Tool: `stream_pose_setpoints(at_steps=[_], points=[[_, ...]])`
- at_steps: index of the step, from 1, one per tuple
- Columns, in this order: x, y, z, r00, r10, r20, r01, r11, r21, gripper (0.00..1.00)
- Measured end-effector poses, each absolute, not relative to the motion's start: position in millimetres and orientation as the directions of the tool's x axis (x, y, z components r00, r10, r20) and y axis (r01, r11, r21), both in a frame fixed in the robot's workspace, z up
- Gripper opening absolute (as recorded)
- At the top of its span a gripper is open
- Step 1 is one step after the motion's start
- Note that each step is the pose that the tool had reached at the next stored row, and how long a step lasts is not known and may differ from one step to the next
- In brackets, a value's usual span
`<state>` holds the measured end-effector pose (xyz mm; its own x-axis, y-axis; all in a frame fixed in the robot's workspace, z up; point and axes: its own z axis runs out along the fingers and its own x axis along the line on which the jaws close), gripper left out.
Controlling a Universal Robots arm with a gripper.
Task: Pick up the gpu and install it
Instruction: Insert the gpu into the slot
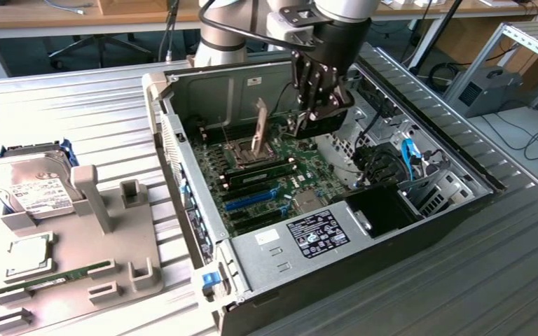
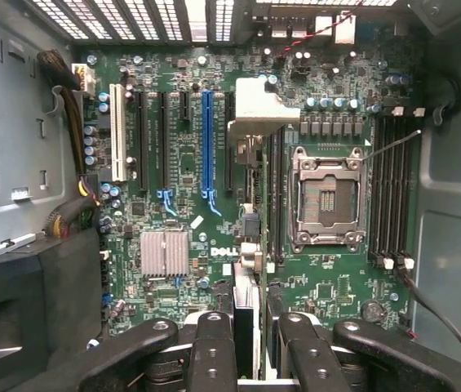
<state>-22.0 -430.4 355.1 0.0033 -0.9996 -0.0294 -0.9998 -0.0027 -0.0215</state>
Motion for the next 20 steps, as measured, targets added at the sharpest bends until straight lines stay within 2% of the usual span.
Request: stream_pose_setpoints(at_steps=[20], points=[[-22, -441, 354, 0.003, -1.0, -0.029, -1.0, -0.003, -0.022, 0.26]])
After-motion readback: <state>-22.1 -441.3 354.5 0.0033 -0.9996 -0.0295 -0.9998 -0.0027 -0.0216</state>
